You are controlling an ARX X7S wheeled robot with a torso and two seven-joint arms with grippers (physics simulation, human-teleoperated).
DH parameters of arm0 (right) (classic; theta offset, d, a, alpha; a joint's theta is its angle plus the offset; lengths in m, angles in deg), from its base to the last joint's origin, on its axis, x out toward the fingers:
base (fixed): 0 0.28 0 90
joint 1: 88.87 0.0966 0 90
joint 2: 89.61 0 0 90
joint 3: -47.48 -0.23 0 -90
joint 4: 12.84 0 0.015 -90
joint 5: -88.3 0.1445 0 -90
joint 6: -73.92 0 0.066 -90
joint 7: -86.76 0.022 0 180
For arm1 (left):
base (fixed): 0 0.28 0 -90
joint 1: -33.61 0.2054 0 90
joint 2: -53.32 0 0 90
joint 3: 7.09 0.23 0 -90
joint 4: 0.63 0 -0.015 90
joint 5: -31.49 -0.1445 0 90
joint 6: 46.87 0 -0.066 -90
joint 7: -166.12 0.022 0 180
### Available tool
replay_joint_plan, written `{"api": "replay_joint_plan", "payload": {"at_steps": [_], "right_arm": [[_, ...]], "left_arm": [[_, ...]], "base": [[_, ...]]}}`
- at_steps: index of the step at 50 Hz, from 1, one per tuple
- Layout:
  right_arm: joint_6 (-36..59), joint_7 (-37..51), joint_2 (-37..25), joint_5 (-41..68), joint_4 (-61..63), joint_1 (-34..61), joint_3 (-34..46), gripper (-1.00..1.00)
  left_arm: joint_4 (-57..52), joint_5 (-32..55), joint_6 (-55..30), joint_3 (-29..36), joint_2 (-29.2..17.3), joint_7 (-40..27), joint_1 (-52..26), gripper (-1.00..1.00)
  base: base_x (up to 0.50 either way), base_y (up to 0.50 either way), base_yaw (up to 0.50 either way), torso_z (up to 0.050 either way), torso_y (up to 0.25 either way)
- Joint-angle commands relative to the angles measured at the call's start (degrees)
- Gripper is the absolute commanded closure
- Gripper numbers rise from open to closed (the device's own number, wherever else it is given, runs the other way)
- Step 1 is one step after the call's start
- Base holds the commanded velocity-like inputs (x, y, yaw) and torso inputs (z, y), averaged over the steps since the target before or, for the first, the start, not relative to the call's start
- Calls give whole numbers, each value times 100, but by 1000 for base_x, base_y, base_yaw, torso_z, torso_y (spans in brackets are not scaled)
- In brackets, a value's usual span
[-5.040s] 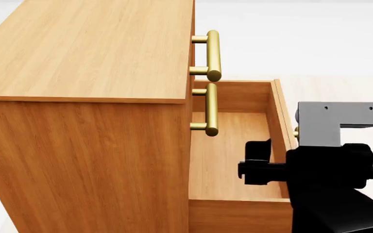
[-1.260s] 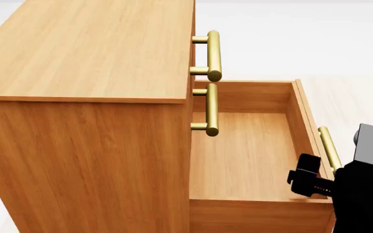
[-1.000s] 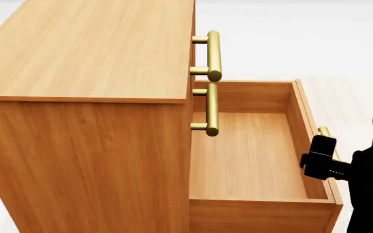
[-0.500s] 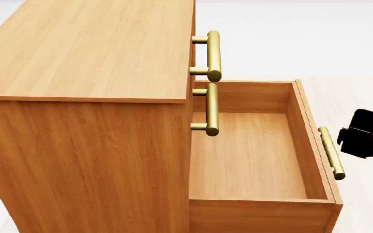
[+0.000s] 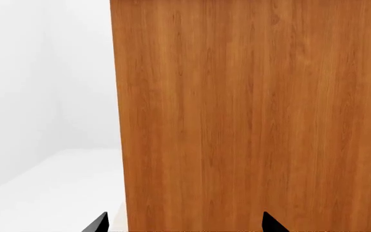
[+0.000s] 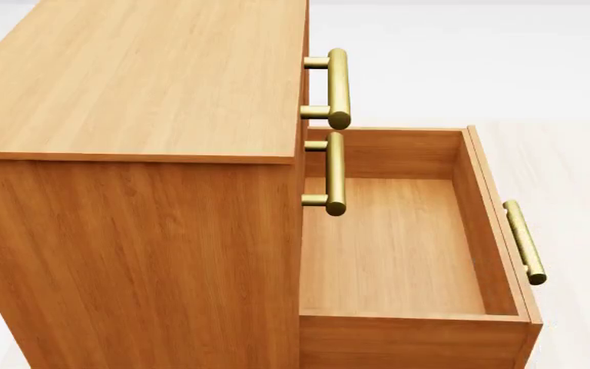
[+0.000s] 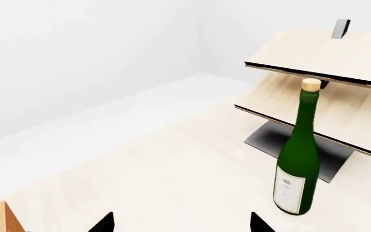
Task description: Put the bowl in the bottom drawer of the cabinet and close it.
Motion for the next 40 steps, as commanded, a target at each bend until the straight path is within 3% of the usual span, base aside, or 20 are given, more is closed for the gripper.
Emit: {"api": "replay_joint_plan", "payload": {"at_steps": [1, 40], "right_arm": [[-154, 371, 18, -215, 4, -60, -315, -100], [-743, 1564, 88, -1254, -314, -389, -684, -100]], "left_arm": [[-19, 9, -54, 18, -12, -24, -27, -100], [-112, 35, -113, 38, -60, -130, -13, -100]], "base": [[0, 0, 0, 0, 0], [0, 0, 0, 0, 0]]}}
